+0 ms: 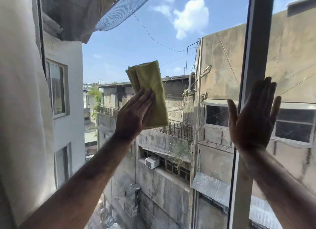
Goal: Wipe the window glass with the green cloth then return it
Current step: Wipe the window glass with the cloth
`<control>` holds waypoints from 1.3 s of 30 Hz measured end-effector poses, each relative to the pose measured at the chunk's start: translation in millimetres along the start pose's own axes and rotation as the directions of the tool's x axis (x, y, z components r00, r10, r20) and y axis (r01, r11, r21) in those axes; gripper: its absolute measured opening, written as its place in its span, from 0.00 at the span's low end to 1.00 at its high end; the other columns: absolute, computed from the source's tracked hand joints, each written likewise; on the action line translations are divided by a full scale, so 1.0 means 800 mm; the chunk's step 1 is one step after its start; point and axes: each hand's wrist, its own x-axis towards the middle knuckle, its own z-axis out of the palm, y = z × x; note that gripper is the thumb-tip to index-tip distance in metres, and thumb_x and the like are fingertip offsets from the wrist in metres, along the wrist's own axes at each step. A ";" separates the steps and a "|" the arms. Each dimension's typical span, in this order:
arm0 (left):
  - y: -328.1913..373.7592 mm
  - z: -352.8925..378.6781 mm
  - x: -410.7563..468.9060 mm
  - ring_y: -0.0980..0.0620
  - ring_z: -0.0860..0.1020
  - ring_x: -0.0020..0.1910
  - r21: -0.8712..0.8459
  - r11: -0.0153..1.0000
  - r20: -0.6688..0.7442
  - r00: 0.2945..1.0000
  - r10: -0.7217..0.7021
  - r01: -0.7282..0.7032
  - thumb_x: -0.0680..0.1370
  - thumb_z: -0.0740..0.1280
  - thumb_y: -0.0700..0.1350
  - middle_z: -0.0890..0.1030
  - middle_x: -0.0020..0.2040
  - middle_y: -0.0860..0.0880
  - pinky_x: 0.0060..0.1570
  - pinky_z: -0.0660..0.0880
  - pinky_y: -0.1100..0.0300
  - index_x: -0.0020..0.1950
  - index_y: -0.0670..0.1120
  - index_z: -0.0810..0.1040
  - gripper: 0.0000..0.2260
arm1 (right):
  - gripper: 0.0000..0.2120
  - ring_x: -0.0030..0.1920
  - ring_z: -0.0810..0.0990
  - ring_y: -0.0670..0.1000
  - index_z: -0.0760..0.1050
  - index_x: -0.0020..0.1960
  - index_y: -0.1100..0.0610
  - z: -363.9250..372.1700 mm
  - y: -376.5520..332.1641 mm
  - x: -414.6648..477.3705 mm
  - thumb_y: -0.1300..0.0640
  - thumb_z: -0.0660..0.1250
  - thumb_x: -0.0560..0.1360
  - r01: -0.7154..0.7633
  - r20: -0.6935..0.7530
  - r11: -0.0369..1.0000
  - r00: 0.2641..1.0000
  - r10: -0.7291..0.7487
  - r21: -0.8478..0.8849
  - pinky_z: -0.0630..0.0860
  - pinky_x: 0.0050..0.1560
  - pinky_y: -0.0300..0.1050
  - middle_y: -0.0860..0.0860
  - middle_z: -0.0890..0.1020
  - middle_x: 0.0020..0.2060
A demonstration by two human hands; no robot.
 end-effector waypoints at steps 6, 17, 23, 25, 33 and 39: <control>-0.016 -0.037 0.056 0.48 0.87 0.57 0.014 0.999 0.103 0.994 -0.044 0.043 0.78 0.74 0.36 0.89 0.57 0.49 0.57 0.83 0.53 0.59 0.45 0.85 0.11 | 0.40 0.89 0.50 0.59 0.45 0.88 0.63 0.000 0.000 -0.001 0.36 0.47 0.89 -0.001 -0.011 1.000 1.000 0.001 0.004 0.51 0.88 0.63 0.60 0.50 0.89; -0.004 -0.039 0.116 0.40 0.72 0.75 0.017 0.956 0.204 0.935 -0.289 0.292 0.77 0.73 0.32 0.76 0.74 0.39 0.78 0.70 0.49 0.80 0.40 0.65 0.33 | 0.40 0.89 0.50 0.60 0.44 0.88 0.64 -0.005 -0.003 0.002 0.36 0.46 0.89 -0.016 0.050 1.000 0.999 0.015 0.006 0.51 0.88 0.64 0.61 0.50 0.89; 0.001 -0.059 0.133 0.33 0.83 0.57 0.060 0.930 0.339 0.869 -0.361 0.363 0.75 0.73 0.32 0.84 0.57 0.36 0.54 0.82 0.41 0.67 0.38 0.76 0.20 | 0.45 0.89 0.46 0.60 0.42 0.88 0.65 -0.026 -0.009 0.004 0.34 0.51 0.86 -0.031 0.198 0.998 0.980 0.018 0.063 0.48 0.88 0.64 0.61 0.45 0.89; 0.007 -0.070 0.132 0.34 0.83 0.55 0.071 0.925 0.363 0.854 -0.372 0.373 0.75 0.73 0.34 0.83 0.56 0.36 0.52 0.82 0.42 0.62 0.38 0.78 0.16 | 0.48 0.89 0.43 0.60 0.40 0.88 0.64 -0.042 -0.014 0.006 0.33 0.56 0.85 -0.062 0.271 0.994 0.962 0.035 0.094 0.47 0.88 0.65 0.61 0.42 0.88; 0.068 -0.106 0.052 0.58 0.76 0.36 -0.389 0.749 0.528 0.797 -0.295 0.536 0.72 0.81 0.41 0.83 0.42 0.49 0.34 0.72 0.76 0.52 0.41 0.81 0.13 | 0.52 0.79 0.73 0.57 0.58 0.88 0.59 -0.120 -0.085 -0.050 0.37 0.77 0.75 -0.033 0.612 0.842 0.702 -0.364 0.539 0.75 0.77 0.57 0.57 0.70 0.82; 0.090 -0.121 -0.040 0.47 0.84 0.45 -0.409 0.260 0.740 0.484 -0.466 0.875 0.72 0.81 0.45 0.84 0.46 0.48 0.41 0.81 0.56 0.57 0.43 0.79 0.18 | 0.21 0.34 0.85 0.43 0.88 0.47 0.58 -0.125 -0.056 -0.118 0.48 0.87 0.61 -0.772 0.906 0.481 0.400 -0.141 0.416 0.79 0.37 0.33 0.48 0.88 0.33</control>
